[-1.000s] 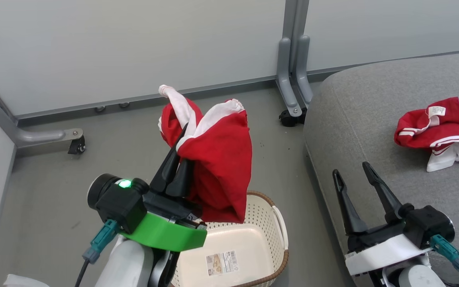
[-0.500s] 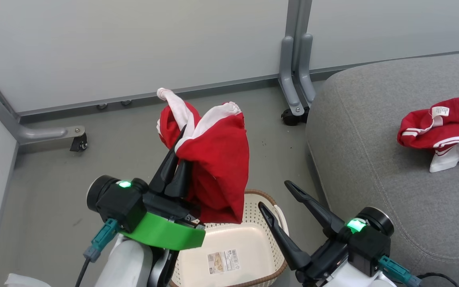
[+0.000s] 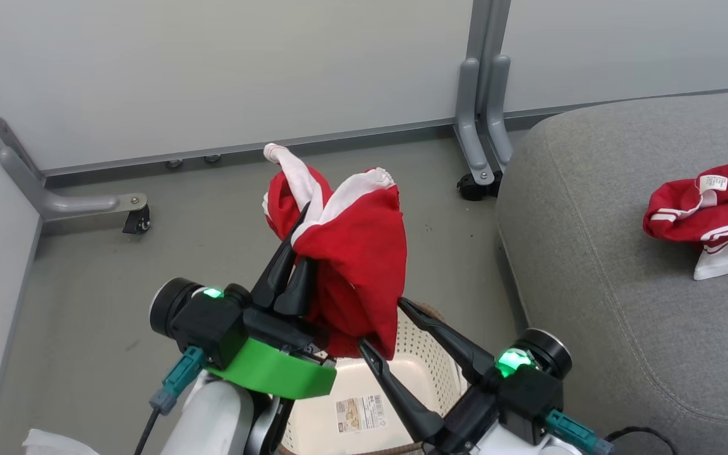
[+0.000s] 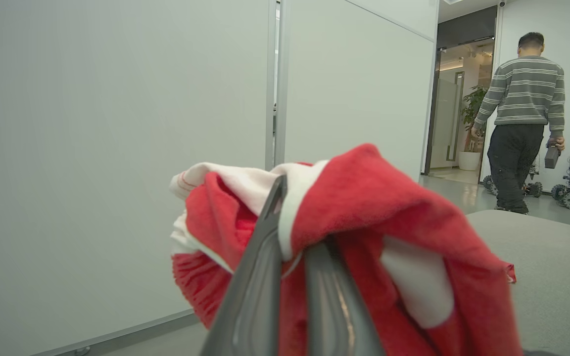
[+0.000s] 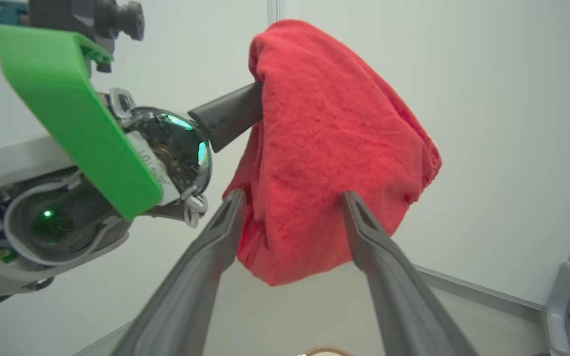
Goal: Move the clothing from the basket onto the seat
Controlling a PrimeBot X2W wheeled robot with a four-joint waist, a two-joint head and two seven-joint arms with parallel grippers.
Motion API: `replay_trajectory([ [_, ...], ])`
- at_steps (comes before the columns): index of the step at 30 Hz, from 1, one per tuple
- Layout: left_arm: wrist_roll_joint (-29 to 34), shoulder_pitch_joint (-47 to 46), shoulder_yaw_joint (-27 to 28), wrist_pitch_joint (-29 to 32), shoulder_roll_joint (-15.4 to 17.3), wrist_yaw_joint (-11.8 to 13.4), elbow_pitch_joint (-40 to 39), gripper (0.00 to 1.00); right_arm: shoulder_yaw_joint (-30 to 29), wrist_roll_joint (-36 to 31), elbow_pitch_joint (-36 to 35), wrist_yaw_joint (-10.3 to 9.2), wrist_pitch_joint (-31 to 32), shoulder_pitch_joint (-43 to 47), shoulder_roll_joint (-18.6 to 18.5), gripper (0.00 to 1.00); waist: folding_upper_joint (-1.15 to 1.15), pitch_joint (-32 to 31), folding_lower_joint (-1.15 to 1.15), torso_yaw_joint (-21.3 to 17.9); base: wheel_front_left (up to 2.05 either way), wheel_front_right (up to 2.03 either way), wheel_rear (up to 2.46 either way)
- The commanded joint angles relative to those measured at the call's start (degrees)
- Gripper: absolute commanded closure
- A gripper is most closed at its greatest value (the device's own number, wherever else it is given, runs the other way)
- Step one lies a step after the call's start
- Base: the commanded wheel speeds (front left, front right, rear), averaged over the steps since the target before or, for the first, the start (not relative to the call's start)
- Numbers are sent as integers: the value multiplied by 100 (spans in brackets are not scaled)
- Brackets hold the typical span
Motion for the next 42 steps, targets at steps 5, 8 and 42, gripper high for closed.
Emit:
replay_trajectory([
  [5,-31,-121,-124,0,10,32,-29,100,-148,-211,299,0,0,-249,255,0,0,-4,0,46,0,0,0],
  [8,-41,-125,-208,0,10,37,-28,100,-265,-292,441,0,-1,-342,372,0,0,-14,0,74,0,0,0],
  [42,-146,-60,-950,1,10,39,124,100,-735,-282,1264,0,-1,-821,712,100,0,-82,0,232,0,0,0],
])
